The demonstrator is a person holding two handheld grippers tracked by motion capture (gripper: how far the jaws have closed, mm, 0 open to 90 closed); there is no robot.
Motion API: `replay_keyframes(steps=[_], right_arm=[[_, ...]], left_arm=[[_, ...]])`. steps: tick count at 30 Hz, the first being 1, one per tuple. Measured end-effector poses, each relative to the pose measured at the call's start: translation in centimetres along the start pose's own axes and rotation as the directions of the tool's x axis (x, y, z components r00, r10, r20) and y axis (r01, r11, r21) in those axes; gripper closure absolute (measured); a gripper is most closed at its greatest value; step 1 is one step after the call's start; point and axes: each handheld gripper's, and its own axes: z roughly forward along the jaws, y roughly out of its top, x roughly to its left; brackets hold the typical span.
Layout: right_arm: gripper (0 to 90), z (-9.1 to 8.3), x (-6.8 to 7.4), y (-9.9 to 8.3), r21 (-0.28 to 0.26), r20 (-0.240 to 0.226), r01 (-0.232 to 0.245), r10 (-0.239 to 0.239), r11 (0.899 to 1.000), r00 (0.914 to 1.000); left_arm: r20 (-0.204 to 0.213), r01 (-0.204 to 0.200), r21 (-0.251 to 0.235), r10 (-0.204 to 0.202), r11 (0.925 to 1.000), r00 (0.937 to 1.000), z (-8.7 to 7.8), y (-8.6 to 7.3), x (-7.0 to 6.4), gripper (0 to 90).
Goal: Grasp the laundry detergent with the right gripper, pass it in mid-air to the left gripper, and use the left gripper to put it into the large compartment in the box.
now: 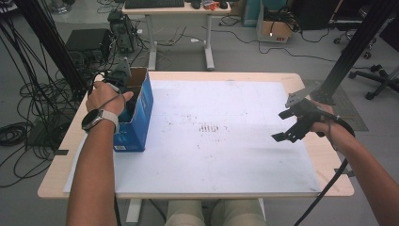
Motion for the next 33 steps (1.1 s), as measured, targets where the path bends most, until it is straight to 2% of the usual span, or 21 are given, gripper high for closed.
replay_keyframes(steps=[33], right_arm=[[4.2, 0.07, 0.01, -0.01, 0.003, -0.002, 0.001, -0.001, 1.000, 1.0000]], left_arm=[[0.000, 0.003, 0.000, -0.003, 1.0000, 1.0000, 0.01, 0.00, 0.06, 37.3]])
